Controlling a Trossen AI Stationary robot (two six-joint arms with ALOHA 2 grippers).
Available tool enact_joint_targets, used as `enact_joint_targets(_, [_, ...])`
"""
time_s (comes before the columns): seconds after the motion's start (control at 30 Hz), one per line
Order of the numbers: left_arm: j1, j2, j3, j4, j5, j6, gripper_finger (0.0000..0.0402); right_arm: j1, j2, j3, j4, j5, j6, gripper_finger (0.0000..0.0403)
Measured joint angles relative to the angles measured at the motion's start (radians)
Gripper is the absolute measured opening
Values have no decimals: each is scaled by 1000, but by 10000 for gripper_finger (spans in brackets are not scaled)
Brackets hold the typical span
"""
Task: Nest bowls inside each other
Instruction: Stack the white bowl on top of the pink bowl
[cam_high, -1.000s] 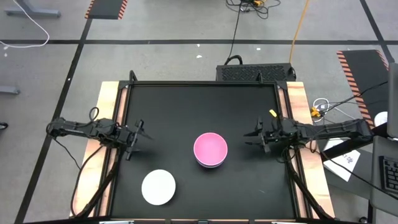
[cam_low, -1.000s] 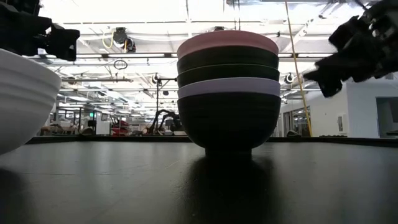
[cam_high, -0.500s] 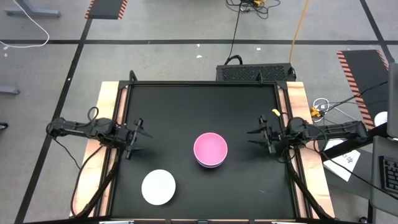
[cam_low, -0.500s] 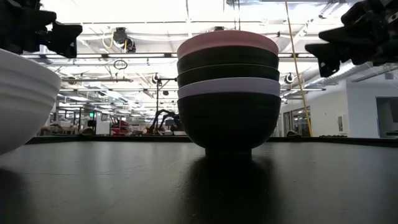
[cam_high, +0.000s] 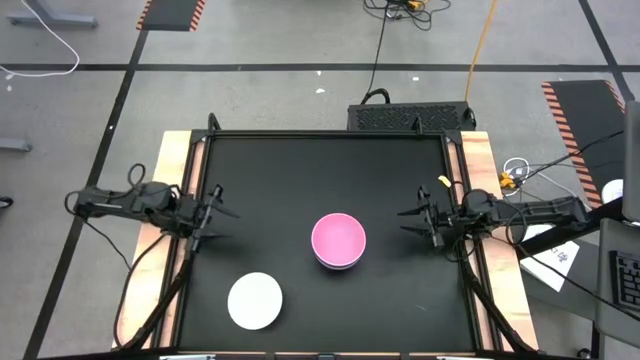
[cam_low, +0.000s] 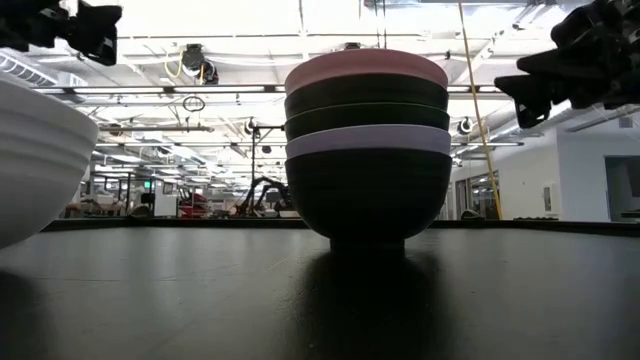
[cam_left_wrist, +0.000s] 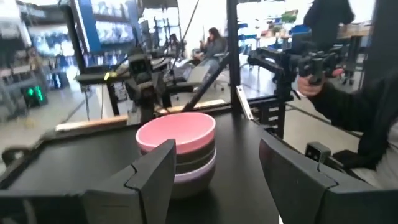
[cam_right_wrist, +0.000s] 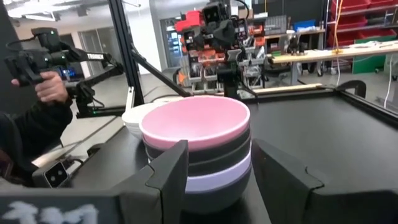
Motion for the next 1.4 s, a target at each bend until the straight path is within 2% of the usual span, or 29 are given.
enact_joint_targets(0.13, [-16, 130, 45, -10, -21, -91, 234, 0, -3, 0, 14, 0, 5, 169])
enact_joint_targets(0.27, [-29, 307, 108, -105, -49, -227, 234, 0, -7, 0, 22, 1, 5, 169])
enact_joint_targets(0.4, [-54, 482, 173, -171, 35, -351, 234, 0, -11, 0, 22, 1, 9, 169])
enact_joint_targets(0.5, [-92, 590, 212, -173, 104, -388, 234, 0, -11, 0, 22, 1, 14, 169])
enact_joint_targets(0.63, [-153, 698, 261, -168, 133, -458, 234, 0, -11, 0, 19, 1, 14, 169])
enact_joint_targets(0.93, [-249, 833, 308, -172, 85, -649, 234, 0, -12, 0, 13, -2, 36, 169])
enact_joint_targets(1.07, [-265, 868, 309, -203, 39, -690, 234, 0, -12, 0, 9, -4, 37, 169])
enact_joint_targets(1.4, [-311, 977, 309, -216, 37, -764, 234, 0, -12, 0, 6, -28, 67, 169])
